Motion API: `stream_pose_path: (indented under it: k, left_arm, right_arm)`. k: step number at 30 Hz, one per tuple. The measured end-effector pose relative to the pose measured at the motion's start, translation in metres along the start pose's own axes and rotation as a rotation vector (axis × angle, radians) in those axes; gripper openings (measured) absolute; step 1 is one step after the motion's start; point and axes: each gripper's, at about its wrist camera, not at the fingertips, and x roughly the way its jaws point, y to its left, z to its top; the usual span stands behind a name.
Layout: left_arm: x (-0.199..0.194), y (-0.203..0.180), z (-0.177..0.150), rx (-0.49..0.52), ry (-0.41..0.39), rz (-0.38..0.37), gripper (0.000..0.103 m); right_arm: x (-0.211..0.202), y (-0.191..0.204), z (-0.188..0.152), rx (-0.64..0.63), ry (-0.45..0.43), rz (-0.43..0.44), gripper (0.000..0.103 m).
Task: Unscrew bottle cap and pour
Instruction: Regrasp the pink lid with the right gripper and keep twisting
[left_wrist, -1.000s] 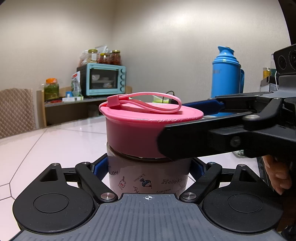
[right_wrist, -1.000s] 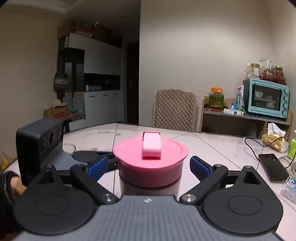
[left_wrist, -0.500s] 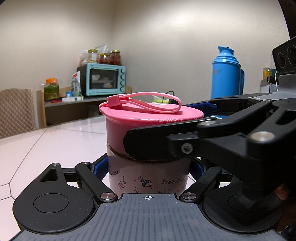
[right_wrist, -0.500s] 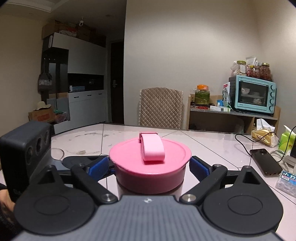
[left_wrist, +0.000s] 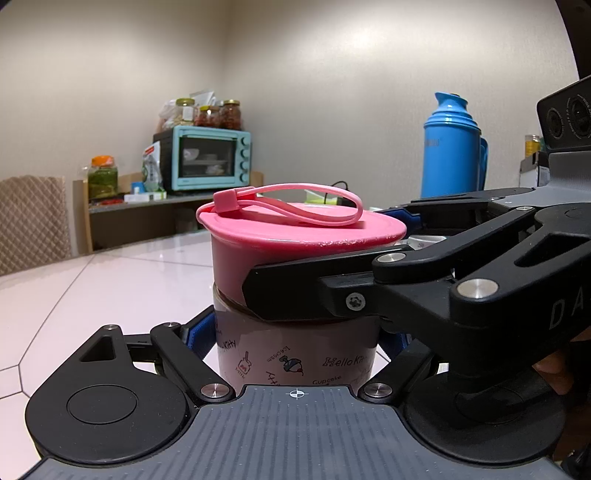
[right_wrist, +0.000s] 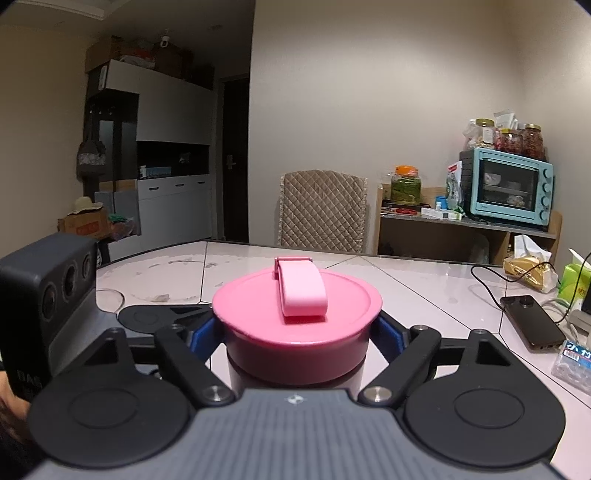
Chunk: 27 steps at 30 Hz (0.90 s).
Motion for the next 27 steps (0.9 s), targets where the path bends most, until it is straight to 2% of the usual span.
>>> stream_pose_path:
  k: [6, 11, 16, 19, 27]
  left_arm:
    - [0.000, 0.000, 0.000, 0.001, 0.000, 0.000, 0.090]
    - [0.000, 0.000, 0.000, 0.001, 0.000, 0.000, 0.090]
    - [0.000, 0.000, 0.000, 0.000, 0.000, 0.000, 0.090]
    - [0.000, 0.001, -0.001, 0.001, 0.000, 0.000, 0.090]
    - [0.001, 0.001, -0.001, 0.001, 0.000, 0.001, 0.090]
  right_arm:
    - [0.000, -0.016, 0.000, -0.032, -0.011, 0.106, 0.085]
    - [0.003, -0.045, 0.001, -0.068, -0.013, 0.288, 0.085]
    - [0.007, -0.062, 0.005, -0.087, -0.018, 0.410, 0.085]
    - [0.008, -0.064, 0.006, -0.090, -0.021, 0.432, 0.085]
    - [0.007, -0.060, 0.012, -0.078, -0.017, 0.420, 0.086]
